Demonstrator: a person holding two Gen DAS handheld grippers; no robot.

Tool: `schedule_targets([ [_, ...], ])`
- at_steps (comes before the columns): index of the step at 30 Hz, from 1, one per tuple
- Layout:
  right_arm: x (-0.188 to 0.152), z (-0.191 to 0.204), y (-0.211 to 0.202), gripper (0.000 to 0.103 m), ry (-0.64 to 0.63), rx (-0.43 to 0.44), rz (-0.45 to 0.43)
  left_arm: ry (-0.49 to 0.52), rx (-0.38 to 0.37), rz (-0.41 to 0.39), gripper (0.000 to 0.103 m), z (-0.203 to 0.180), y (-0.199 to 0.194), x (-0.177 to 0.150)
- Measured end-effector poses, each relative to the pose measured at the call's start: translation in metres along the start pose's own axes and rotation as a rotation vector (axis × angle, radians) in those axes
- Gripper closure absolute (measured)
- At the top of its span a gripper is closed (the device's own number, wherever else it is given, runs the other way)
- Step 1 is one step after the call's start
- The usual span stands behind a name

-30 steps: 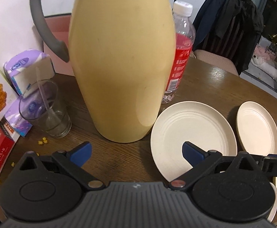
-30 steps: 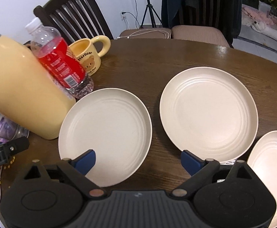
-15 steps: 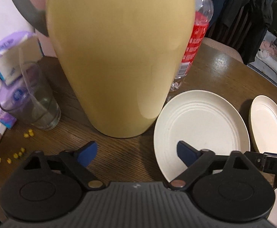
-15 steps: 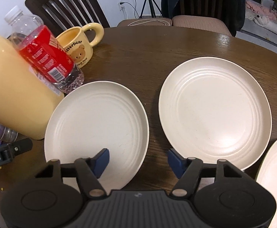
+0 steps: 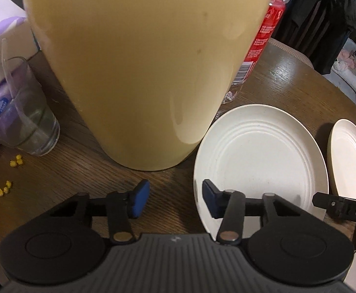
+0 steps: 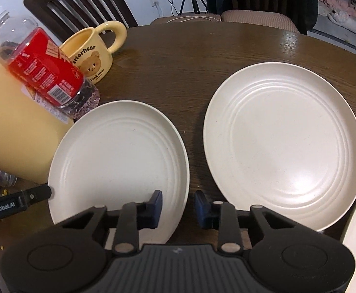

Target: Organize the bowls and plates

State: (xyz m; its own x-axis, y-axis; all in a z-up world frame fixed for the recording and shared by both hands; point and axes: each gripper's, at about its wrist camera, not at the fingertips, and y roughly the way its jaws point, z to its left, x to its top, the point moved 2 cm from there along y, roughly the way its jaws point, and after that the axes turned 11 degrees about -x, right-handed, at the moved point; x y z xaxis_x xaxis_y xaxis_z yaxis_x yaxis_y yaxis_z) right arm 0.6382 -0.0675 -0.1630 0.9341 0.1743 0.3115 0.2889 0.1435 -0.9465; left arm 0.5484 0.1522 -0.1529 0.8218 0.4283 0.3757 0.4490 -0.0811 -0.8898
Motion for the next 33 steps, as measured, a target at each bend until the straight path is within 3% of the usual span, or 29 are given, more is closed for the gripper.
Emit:
schedule_targets([
  [11, 0.007, -0.002, 0.008, 0.087, 0.013, -0.011, -0.004, -0.025, -0.031, 0.002, 0.078, 0.003, 0.012, 0.003],
  [33, 0.01, -0.004, 0.013, 0.095, 0.041, 0.005, -0.014, -0.032, -0.064, -0.009, 0.096, 0.003, 0.016, 0.001],
])
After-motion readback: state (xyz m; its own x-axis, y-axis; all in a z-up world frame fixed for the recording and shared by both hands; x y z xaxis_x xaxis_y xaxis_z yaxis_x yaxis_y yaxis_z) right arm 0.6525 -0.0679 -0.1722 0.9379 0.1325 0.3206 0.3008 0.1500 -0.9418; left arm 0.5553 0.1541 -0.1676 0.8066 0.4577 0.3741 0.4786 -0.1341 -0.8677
